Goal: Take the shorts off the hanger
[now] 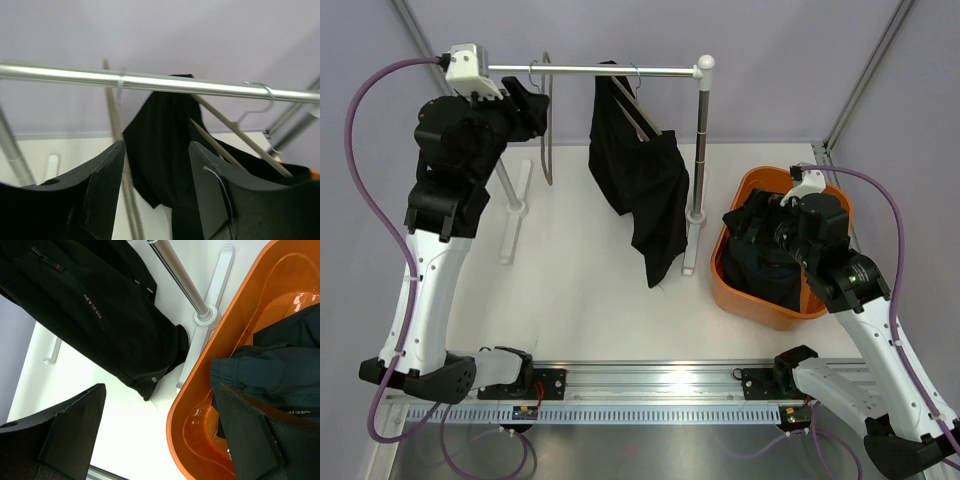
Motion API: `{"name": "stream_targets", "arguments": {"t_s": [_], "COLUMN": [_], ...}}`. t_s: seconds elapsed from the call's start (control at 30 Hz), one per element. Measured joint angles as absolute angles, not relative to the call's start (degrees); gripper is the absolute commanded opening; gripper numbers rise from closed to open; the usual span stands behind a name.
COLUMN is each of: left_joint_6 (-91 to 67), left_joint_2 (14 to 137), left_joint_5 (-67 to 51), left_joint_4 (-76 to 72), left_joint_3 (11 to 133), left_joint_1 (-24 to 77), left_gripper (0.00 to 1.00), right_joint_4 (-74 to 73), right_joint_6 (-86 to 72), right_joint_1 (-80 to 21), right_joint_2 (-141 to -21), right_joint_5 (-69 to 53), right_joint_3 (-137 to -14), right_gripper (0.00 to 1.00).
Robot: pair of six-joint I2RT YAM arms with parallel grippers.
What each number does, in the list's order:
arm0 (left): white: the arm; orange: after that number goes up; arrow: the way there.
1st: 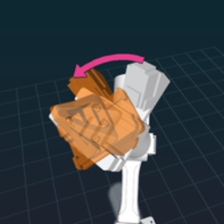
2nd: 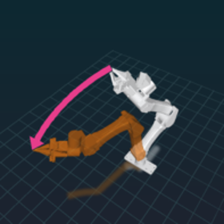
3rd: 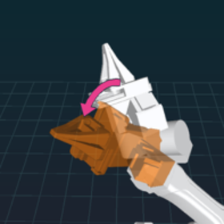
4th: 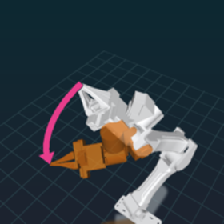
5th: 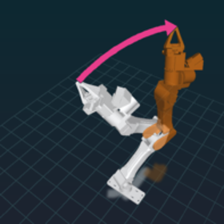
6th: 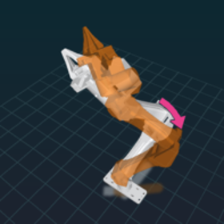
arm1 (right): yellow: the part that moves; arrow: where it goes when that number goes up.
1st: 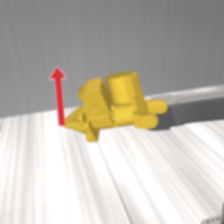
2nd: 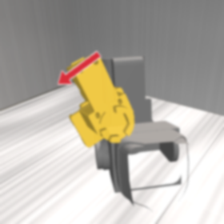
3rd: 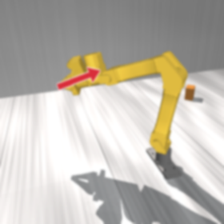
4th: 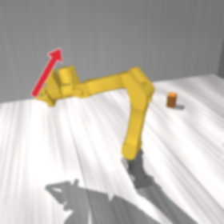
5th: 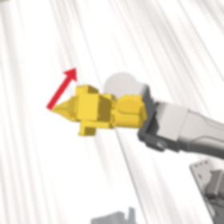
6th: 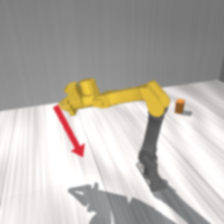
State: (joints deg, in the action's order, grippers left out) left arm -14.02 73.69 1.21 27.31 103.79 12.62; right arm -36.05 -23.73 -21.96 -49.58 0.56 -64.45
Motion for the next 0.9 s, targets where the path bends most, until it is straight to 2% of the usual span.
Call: {"name": "stream_targets", "arguments": {"t_s": [0.37, 0.6, 0.9], "left_joint_6": [-15.3, -17.1, -17.8], "left_joint_2": [73.3, 87.1, 102.4], "left_joint_5": [11.7, 23.2, 37.2], "left_joint_4": [24.3, 20.9, 20.9], "left_joint_3": [100.3, 105.0, 117.1], "left_joint_1": [34.4, 42.6, 44.9], "left_gripper": [0.65, 0.66, 0.66], "right_joint_4": [-36.5, -38.6, -40.4], "right_joint_6": [-23.7, -23.3, -22.7], "right_joint_1": [-22.0, -22.0, -22.0], "right_joint_2": [-49.0, -48.8, -48.3], "right_joint_5": [0.9, 1.2, 2.1], "right_joint_3": [-64.4, -64.4, -64.4], "right_gripper": [1.00, 0.99, 0.99]}}
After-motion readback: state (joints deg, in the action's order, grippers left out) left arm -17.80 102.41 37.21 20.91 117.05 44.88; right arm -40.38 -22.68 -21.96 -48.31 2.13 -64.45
